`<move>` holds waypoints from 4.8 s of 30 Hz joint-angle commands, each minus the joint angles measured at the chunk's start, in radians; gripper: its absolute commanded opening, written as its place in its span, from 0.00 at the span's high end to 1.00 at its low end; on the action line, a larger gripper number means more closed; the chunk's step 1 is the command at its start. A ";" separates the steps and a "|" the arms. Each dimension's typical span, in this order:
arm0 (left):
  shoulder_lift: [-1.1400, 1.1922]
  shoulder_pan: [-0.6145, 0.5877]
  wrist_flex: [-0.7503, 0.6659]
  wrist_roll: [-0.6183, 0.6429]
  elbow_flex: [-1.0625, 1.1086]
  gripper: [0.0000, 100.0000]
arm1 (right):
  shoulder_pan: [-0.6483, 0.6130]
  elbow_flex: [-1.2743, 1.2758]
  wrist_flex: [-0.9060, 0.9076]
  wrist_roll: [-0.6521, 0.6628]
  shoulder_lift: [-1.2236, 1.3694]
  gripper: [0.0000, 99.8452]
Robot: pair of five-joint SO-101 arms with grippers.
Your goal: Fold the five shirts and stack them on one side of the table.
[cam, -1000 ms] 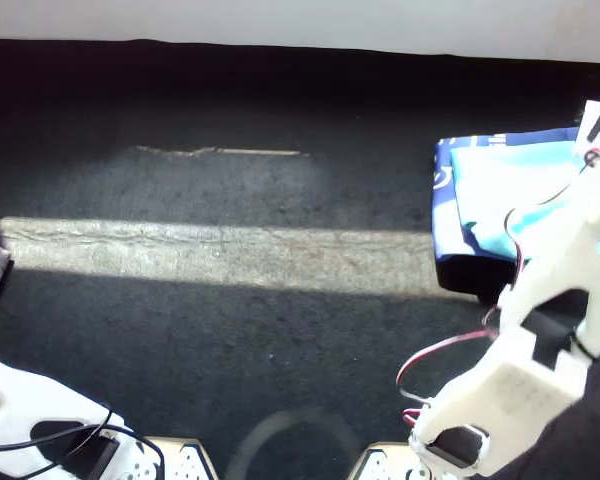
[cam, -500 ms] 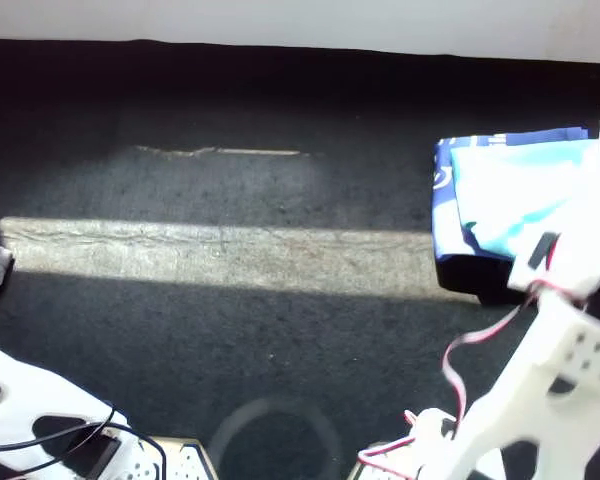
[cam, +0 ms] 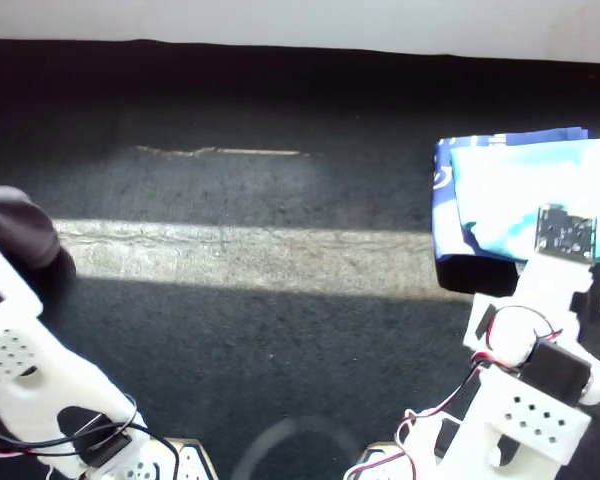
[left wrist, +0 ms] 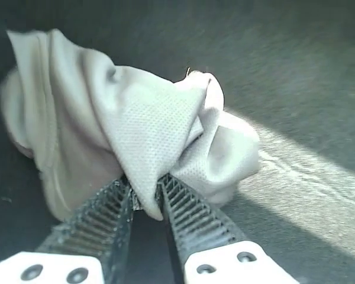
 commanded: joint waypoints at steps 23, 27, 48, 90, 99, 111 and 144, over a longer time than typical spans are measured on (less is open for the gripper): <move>-0.881 0.854 -0.051 0.003 1.098 0.98 | -0.007 0.053 -0.005 -0.008 -0.087 0.86; -0.883 0.771 -0.123 0.002 1.233 0.89 | -0.007 0.053 -0.007 -0.008 -0.087 0.86; -0.892 0.461 0.008 -0.130 1.478 0.79 | -0.216 0.045 -0.005 -0.012 -0.079 0.86; -0.883 -0.582 -0.092 -0.419 1.368 0.79 | -1.538 -1.056 -0.062 -0.164 1.270 0.85; -0.883 -0.582 -0.130 -0.419 1.369 0.79 | -1.526 -1.050 -0.054 -0.163 1.411 0.77; -0.883 -0.581 -0.129 -0.419 1.369 0.79 | -1.391 -1.061 -0.064 -0.048 1.511 0.95; -0.883 0.415 -0.161 -0.276 1.615 0.79 | -0.469 -1.334 0.035 -0.044 1.184 0.99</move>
